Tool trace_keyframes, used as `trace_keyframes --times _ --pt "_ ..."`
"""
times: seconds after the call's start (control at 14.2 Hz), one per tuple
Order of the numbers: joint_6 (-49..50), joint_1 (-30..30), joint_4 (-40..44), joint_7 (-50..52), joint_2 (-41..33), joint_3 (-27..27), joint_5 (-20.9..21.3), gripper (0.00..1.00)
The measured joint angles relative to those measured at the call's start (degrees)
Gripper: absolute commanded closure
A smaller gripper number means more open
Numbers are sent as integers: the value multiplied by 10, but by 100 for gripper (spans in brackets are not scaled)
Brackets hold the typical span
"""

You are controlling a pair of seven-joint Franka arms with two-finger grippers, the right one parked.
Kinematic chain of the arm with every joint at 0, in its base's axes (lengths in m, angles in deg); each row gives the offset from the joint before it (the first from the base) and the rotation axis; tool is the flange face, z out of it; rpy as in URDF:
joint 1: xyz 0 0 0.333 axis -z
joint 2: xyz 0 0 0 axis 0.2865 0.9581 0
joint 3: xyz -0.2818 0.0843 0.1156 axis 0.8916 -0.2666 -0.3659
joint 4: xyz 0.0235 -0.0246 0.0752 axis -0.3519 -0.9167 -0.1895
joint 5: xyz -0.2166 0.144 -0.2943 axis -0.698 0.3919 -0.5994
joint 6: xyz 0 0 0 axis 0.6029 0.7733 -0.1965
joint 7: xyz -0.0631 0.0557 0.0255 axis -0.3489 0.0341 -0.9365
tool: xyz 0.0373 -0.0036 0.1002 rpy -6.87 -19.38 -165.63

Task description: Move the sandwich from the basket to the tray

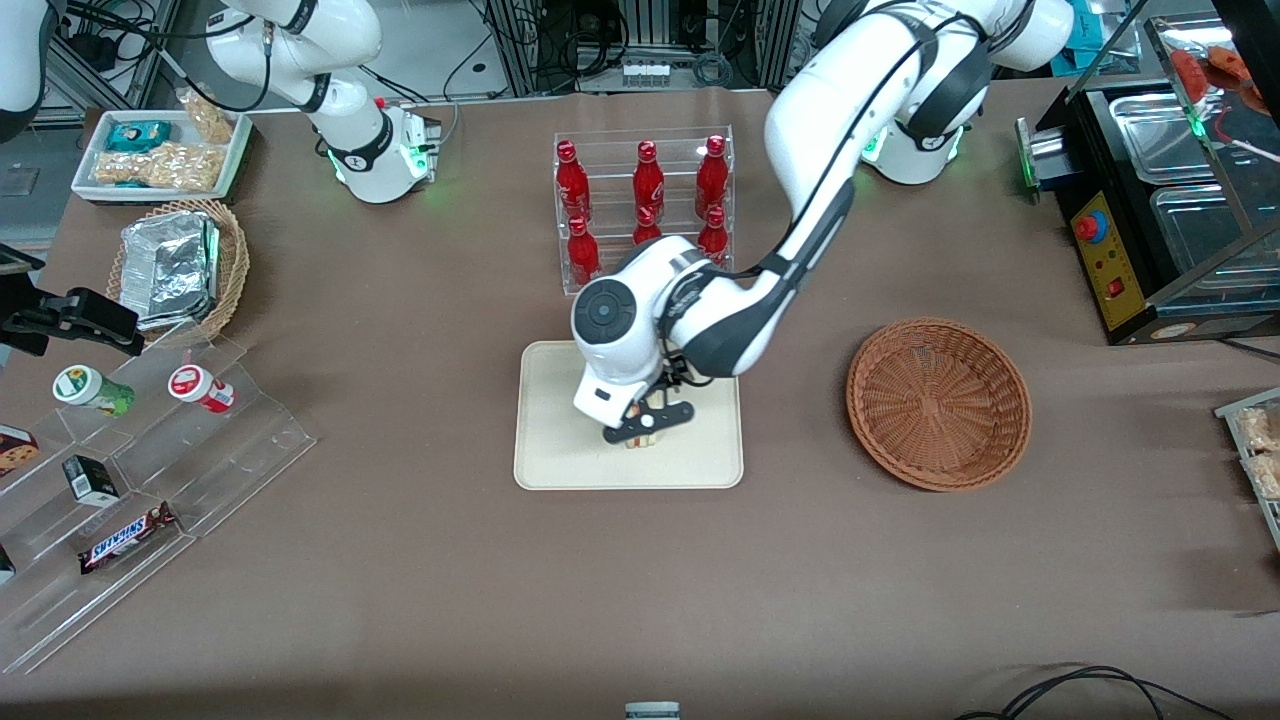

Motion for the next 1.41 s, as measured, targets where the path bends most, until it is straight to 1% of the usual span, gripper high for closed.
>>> trace_keyframes --times 0.07,0.28,0.42,0.49,0.63,0.77,0.92,1.06,1.27,1.41 --pt "27 -20 6 -12 -19 1 -13 0" --pt "131 -104 11 -119 -104 0 -89 0" --pt "214 -174 3 -199 -161 0 -114 0" --pt "251 -209 -6 -236 -185 1 -118 0" --pt "294 -268 -32 -300 -226 0 -118 0" --pt "304 -322 -70 -348 -265 0 -118 0" --pt "304 -372 -114 -370 -311 0 -116 0" --pt "289 -396 -173 -378 -361 0 -102 0" --pt "222 -399 -284 -390 -436 1 -91 0" --pt "221 -412 -316 -453 -469 1 -89 0"
